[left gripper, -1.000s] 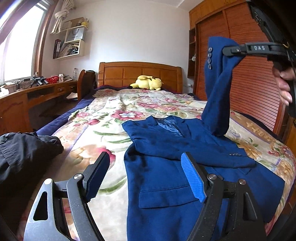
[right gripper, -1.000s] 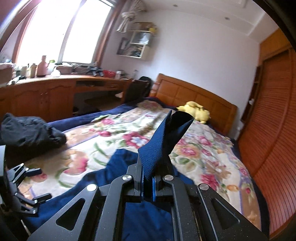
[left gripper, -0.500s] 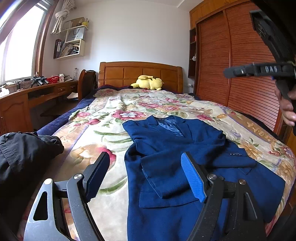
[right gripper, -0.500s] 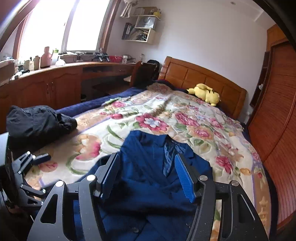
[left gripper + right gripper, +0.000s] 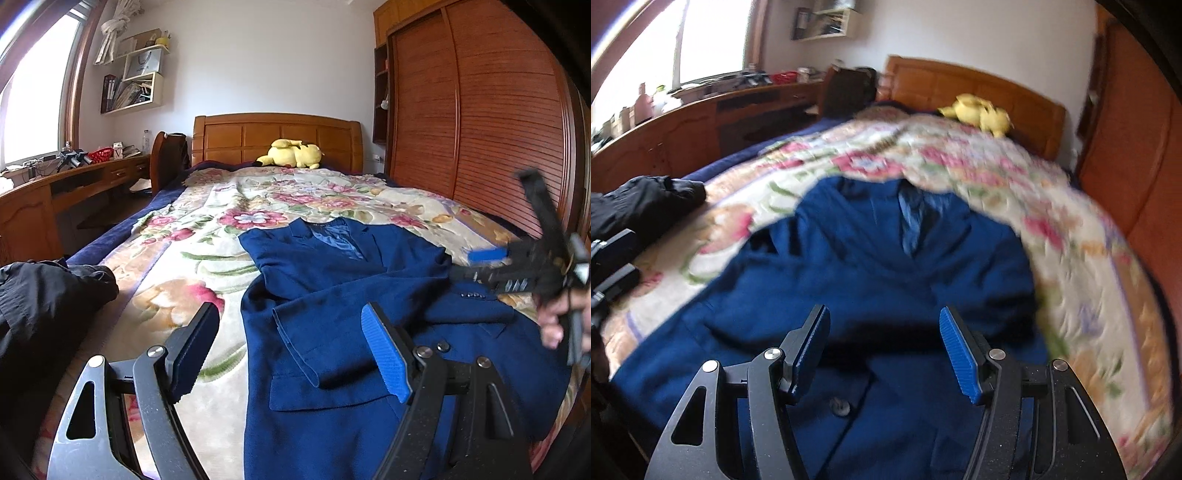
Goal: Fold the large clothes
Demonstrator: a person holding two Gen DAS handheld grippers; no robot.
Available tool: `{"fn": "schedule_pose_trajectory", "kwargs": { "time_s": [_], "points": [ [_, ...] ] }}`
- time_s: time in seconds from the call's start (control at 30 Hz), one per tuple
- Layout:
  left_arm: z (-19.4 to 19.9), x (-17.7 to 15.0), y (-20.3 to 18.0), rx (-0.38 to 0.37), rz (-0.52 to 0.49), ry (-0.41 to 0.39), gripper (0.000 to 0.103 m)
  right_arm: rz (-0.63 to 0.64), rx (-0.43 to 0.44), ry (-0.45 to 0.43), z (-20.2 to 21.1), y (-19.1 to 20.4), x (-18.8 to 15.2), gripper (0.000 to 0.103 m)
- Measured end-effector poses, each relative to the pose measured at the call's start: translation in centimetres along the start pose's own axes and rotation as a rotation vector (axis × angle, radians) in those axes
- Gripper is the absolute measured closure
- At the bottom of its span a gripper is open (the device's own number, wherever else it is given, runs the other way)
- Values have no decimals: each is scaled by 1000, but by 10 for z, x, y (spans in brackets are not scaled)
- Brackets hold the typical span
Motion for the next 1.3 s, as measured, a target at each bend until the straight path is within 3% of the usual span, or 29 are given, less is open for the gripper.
{"fn": "schedule_pose_trajectory", "kwargs": {
  "time_s": [0.23,0.53,0.9,1.07,1.3],
  "points": [
    [-12,-9,-7,4,-18,40,23,-74,-14,92,-50,2,-37,39],
    [-27,-24,-10,24,-42,108,23,-93,-15,98,-73,10,-28,39],
    [-37,-24,-10,27,-67,180,23,-78,-23,84,-79,19,-32,39],
    [-59,-20,-18,18,-111,253,23,-87,0,67,-76,14,-48,39],
    [-100,-15,-12,67,-160,355,23,-102,5,52,-70,12,-50,39]
  ]
}}
Point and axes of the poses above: each gripper's, at about its wrist camera, not at the fingertips, and z roughly against the way its jaws point, y to its left, x to its top, the point moved 6 cm from there along -z, roughly the way its jaws point, and after that the axes turned 10 degrees about z, right-handed, at the moved point
